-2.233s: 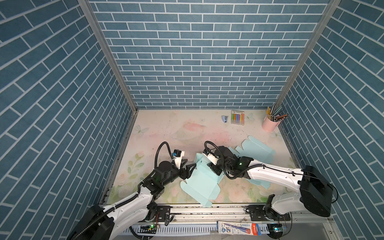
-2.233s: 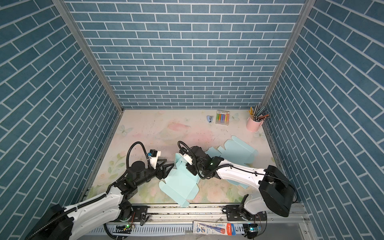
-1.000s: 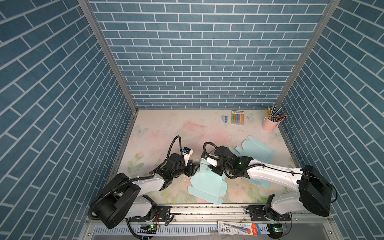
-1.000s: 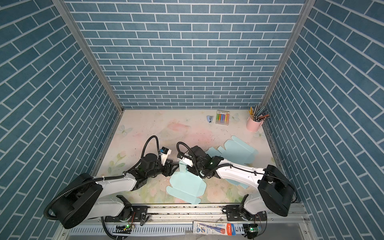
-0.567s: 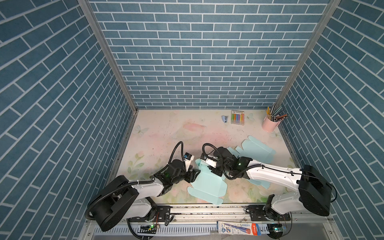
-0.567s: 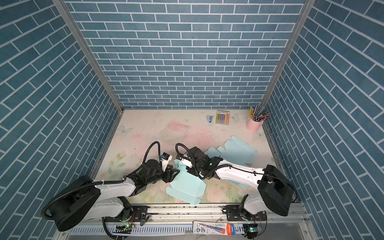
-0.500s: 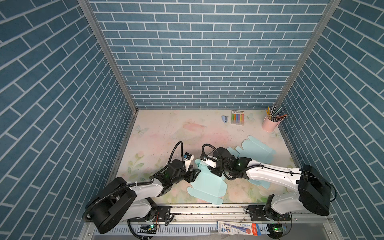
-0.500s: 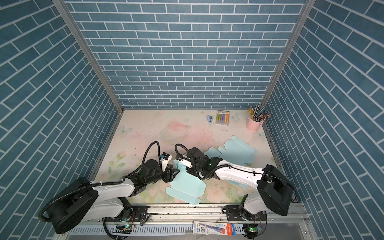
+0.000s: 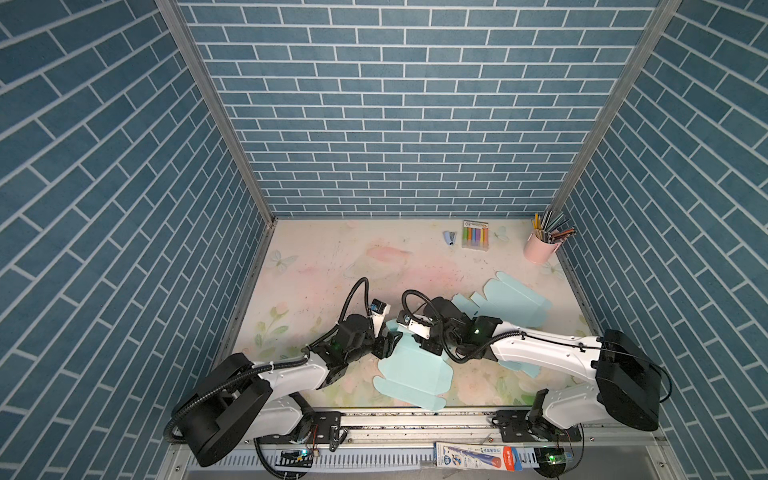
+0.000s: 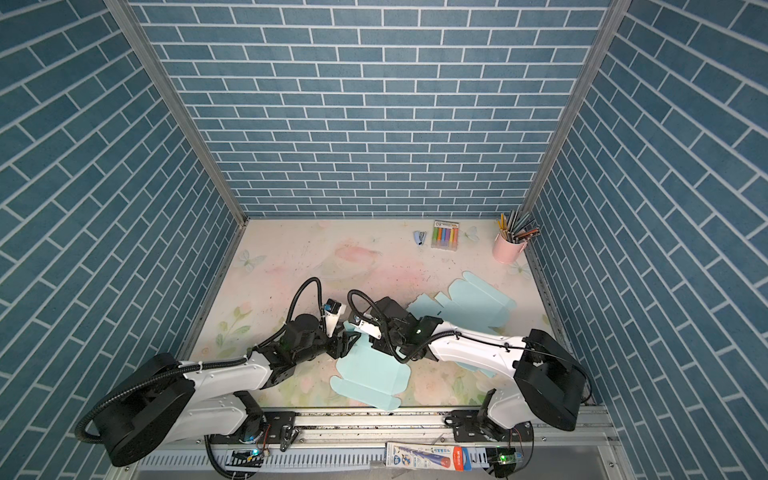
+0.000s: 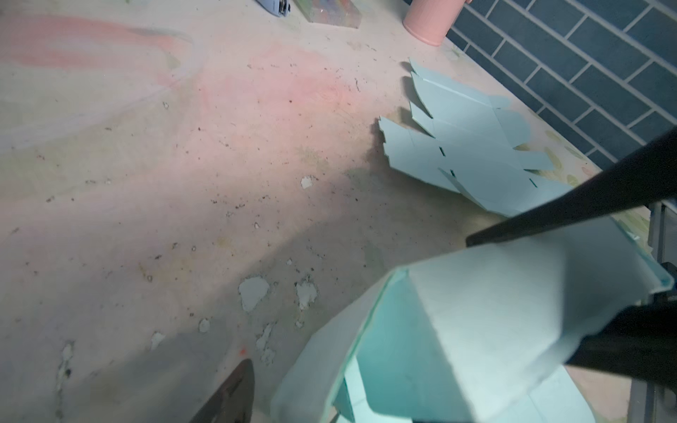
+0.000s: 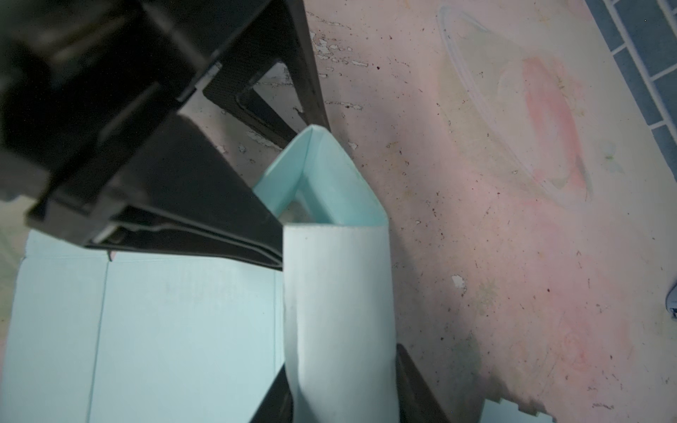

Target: Fold the paper box

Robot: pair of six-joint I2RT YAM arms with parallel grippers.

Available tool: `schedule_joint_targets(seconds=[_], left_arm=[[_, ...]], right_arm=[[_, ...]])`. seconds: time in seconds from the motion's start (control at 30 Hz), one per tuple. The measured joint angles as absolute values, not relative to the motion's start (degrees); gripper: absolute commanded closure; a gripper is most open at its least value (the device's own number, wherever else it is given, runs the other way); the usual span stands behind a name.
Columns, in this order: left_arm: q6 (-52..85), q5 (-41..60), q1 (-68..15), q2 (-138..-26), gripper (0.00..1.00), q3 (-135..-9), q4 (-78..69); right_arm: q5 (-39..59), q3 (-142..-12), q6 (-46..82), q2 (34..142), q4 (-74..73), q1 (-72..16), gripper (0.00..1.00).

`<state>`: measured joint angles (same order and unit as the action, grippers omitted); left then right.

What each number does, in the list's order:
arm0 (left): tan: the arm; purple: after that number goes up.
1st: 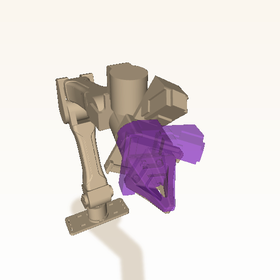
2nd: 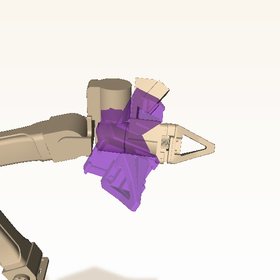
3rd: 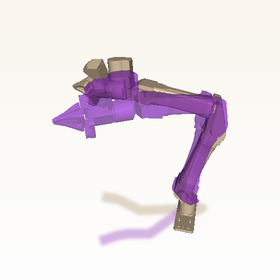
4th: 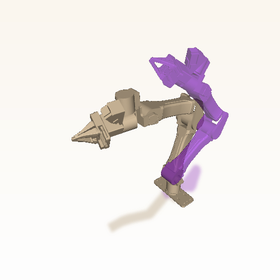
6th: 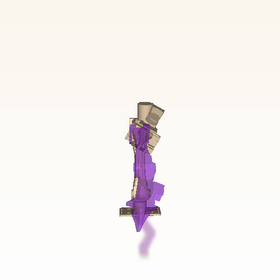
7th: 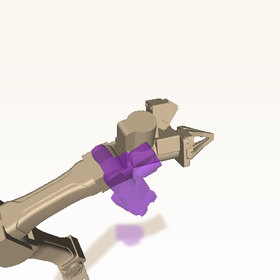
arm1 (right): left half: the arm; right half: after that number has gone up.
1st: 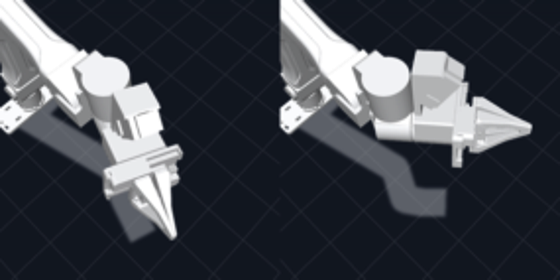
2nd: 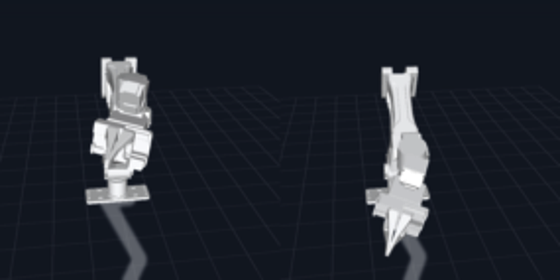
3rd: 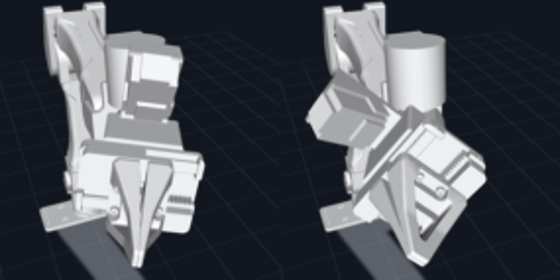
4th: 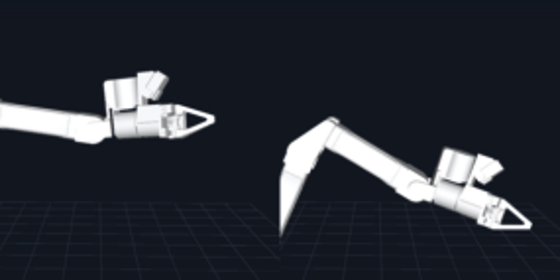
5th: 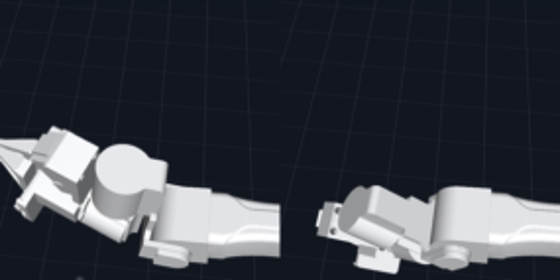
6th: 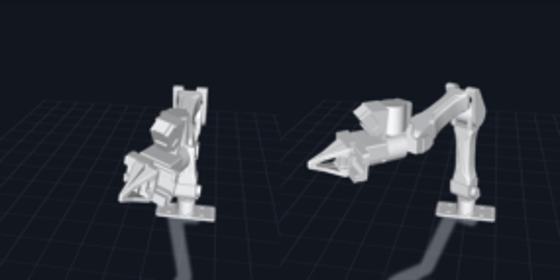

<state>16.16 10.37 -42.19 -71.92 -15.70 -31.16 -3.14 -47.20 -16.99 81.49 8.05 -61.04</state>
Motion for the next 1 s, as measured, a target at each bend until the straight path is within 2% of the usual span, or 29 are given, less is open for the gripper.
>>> schedule_joint_targets(seconds=[0.13,0.27,0.5,0.7,0.83,1.0], left_arm=[[16.27,10.31,-43.4,-70.22,0.32,-15.09,-30.92],[17.45,10.35,-44.27,-62.59,0.29,-12.19,-29.76],[19.55,10.11,-43.31,-53.71,0.28,-11.18,-25.34],[22.57,12.82,-30.98,-49.36,0.31,-7.9,-24.88],[23.24,14.79,-25.39,-51.37,0.32,-7.7,-26.65],[21.32,16.86,-25.15,-64.71,0.34,-11.94,-29.19]], right_arm=[[-3.57,-47.2,-16.99,81.49,8.03,-61.14,0.71],[-4.49,-47.18,-16.99,81.49,7.99,-61.19,0.71],[-4.99,-46.76,-16.99,81.14,7.66,-61.19,0.71],[-4.95,-46.17,-16.99,80.55,7.25,-60.99,0.7],[-4.78,-46.13,-16.99,80.44,7.2,-60.73,0.7],[-4.75,-46.13,-17.02,80.42,7.2,-60.69,0.7]])
